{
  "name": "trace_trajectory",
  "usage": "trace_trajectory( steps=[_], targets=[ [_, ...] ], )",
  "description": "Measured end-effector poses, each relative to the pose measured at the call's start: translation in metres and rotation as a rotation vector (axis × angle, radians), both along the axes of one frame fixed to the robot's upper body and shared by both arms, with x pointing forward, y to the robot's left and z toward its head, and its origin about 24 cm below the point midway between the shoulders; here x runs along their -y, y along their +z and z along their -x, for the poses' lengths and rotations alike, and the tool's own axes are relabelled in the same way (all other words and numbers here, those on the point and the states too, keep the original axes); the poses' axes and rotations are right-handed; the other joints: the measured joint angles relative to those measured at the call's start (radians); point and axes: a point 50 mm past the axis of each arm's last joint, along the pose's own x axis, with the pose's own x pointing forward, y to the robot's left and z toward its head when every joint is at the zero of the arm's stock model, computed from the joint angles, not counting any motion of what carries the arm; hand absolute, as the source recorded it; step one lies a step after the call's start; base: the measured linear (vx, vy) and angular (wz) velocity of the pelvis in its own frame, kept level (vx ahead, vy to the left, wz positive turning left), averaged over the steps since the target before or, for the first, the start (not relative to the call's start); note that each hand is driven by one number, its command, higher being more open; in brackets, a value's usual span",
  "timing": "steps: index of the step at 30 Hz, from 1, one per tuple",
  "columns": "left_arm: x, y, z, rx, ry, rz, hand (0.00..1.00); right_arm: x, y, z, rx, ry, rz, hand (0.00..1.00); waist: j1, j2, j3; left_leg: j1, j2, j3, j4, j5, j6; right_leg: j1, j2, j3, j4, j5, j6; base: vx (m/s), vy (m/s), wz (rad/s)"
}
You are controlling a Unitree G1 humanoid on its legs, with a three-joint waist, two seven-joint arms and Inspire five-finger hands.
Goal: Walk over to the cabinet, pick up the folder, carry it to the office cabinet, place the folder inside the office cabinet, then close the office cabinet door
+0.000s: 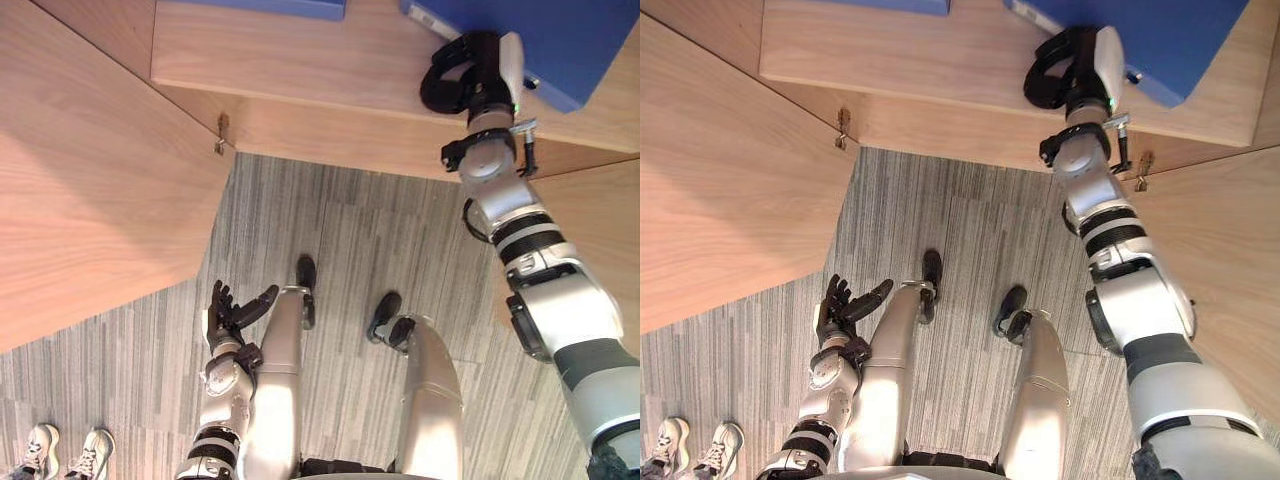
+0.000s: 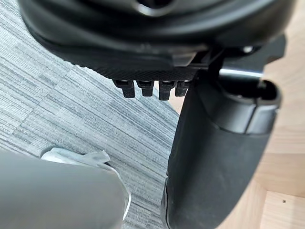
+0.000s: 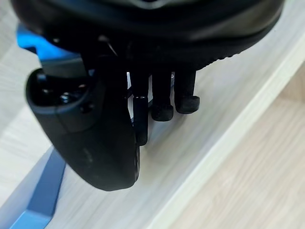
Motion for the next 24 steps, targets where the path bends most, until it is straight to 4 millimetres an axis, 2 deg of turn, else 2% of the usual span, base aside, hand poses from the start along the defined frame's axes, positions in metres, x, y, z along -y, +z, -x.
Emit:
trace_trajectory(
  steps=[2,9,13,15,18,19,20,21,22,23,24],
  targets=[
    [0.000,0.002,0.000,0.008,0.001,0.001,1.00,0.010,0.008,0.002,0.019,-0.039,0.004,0.00,0.001,0.000,0.000,-0.010,0.000,0.003,0.001,0.006,0.003,-0.011,-0.002,0.002,0.005,0.003,-0.001,-0.05,-0.029,0.00],
    [-0.002,0.005,0.001,0.031,0.016,0.011,1.00,0.054,0.076,0.025,0.229,-0.158,-0.076,0.00,-0.006,0.001,0.001,-0.017,0.008,0.015,0.033,0.004,0.006,-0.023,-0.003,0.010,0.027,0.004,-0.002,0.00,-0.032,-0.04],
    [-0.001,0.011,-0.001,0.063,0.009,0.015,1.00,0.061,0.080,0.029,0.248,-0.160,-0.121,0.00,-0.011,0.001,0.001,-0.015,0.017,0.018,0.055,-0.005,0.005,-0.022,-0.003,0.013,0.053,-0.002,-0.010,-0.05,-0.039,-0.04],
    [0.000,0.012,-0.002,0.071,0.002,0.018,1.00,0.060,0.072,0.028,0.235,-0.137,-0.150,0.00,-0.013,0.001,0.001,-0.005,0.021,0.020,0.061,-0.007,0.005,-0.012,-0.002,0.014,0.060,-0.003,-0.011,-0.09,-0.064,-0.03],
    [0.000,0.009,0.001,0.056,-0.011,0.024,1.00,0.041,0.045,0.033,0.255,-0.012,-0.187,0.00,-0.024,0.001,0.001,0.040,0.028,0.027,0.064,-0.019,0.001,0.032,0.001,0.016,0.057,-0.005,-0.012,-0.05,-0.053,-0.05],
    [0.001,0.007,0.003,0.043,-0.018,0.029,1.00,0.030,0.033,0.036,0.264,0.040,-0.198,0.00,-0.028,0.001,0.001,0.064,0.031,0.032,0.062,-0.023,0.002,0.054,0.004,0.020,0.053,-0.005,-0.011,-0.02,-0.049,-0.06],
    [0.002,0.002,0.006,0.022,-0.030,0.036,1.00,0.016,0.011,0.042,0.261,0.109,-0.210,0.00,-0.034,0.001,0.001,0.108,0.031,0.036,0.053,-0.025,0.005,0.095,0.006,0.022,0.041,-0.007,-0.009,-0.02,-0.049,-0.04],
    [0.001,0.000,0.008,0.011,-0.034,0.036,1.00,0.010,0.000,0.044,0.255,0.139,-0.219,0.00,-0.039,0.001,0.001,0.129,0.031,0.036,0.046,-0.025,0.005,0.118,0.008,0.021,0.032,-0.007,-0.008,0.00,-0.050,0.00],
    [0.001,-0.005,0.012,-0.013,-0.048,0.036,1.00,-0.001,-0.023,0.049,0.228,0.191,-0.243,0.00,-0.043,0.001,0.001,0.178,0.030,0.037,0.027,-0.025,0.005,0.166,0.011,0.020,0.009,-0.005,-0.006,0.00,-0.040,0.02],
    [0.001,-0.009,0.014,-0.026,-0.057,0.037,1.00,-0.005,-0.035,0.052,0.207,0.211,-0.256,0.00,-0.044,0.001,0.001,0.204,0.029,0.037,0.016,-0.025,0.005,0.193,0.013,0.019,-0.003,-0.004,-0.005,0.01,-0.049,0.04],
    [0.000,-0.016,0.018,-0.061,-0.072,0.040,1.00,-0.013,-0.062,0.058,0.155,0.249,-0.285,1.00,-0.049,0.000,0.000,0.260,0.025,0.037,-0.013,-0.024,0.004,0.249,0.016,0.014,-0.034,-0.002,-0.002,0.01,-0.047,0.08]
  ],
)
